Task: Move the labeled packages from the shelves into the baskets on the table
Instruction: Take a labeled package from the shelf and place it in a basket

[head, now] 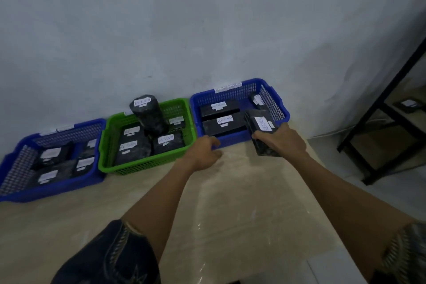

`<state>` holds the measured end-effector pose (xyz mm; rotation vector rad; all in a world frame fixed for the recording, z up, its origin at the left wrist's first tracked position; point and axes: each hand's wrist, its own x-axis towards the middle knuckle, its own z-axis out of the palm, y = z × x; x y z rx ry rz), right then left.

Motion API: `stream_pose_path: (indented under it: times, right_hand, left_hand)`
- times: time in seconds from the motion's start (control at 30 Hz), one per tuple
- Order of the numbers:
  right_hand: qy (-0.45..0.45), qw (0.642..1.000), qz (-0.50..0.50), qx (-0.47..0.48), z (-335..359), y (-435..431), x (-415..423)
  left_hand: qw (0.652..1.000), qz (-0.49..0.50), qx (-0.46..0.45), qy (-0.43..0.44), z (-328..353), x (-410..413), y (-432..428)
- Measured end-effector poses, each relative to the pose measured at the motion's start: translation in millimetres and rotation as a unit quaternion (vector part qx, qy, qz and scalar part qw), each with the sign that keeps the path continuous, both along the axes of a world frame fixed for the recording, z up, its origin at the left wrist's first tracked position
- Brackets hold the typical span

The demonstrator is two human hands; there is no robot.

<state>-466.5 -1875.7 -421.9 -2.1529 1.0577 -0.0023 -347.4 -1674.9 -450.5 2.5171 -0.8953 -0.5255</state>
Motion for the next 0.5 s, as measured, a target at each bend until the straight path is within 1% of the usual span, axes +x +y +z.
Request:
stream_pose_path:
  times: [0.17,0.27,0.37,0.5]
  right_hand:
    - [0.001,0.998,0.014,-0.061,-6.1,-39.4,47.8]
    - [0.016,0.996,0.014,-0.085,-11.1,-58.3,73.3]
    - [0.033,0.995,0.033,-0.083,-16.4,-74.3,90.2]
    - [0.038,0.997,0.038,-0.055,-26.2,-93.5,109.7]
  left_hand:
    - [0.999,0.007,0.004,-0.046,-23.0,38.0,-31.4]
    - [0.999,0.02,-0.009,-0.048,-34.1,58.6,-51.0]
    - [1.0,0.008,-0.003,-0.022,-46.8,65.9,-68.6]
    - [0.998,0.014,0.01,0.058,-63.1,73.0,-79.0]
